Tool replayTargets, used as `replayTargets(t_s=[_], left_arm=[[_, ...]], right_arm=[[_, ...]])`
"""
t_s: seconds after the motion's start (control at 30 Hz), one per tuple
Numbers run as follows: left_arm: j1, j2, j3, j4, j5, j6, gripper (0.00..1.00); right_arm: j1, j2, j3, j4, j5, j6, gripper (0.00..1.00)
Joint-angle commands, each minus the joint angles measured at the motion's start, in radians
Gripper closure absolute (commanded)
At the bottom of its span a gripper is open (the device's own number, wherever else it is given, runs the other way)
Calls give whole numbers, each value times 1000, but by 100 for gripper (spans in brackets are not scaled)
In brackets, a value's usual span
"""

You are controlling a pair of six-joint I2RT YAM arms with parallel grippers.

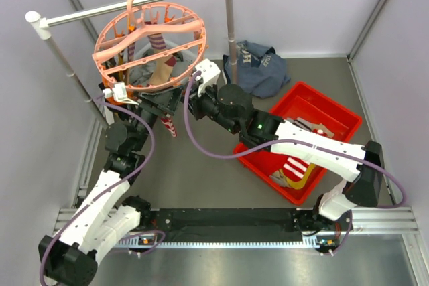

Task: Clip the socks to the hanger
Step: Open the clamp at the hanger.

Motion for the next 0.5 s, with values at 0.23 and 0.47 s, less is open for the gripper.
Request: replayTargets(t_s=[0.23,0.47], left_arm=[[-40,32,38,68,-14,53,53],[-41,33,51,49,-25,85,72]], right_arm=[[14,26,72,5,-54,-35,100],[14,9,58,-9,-34,-32,82]])
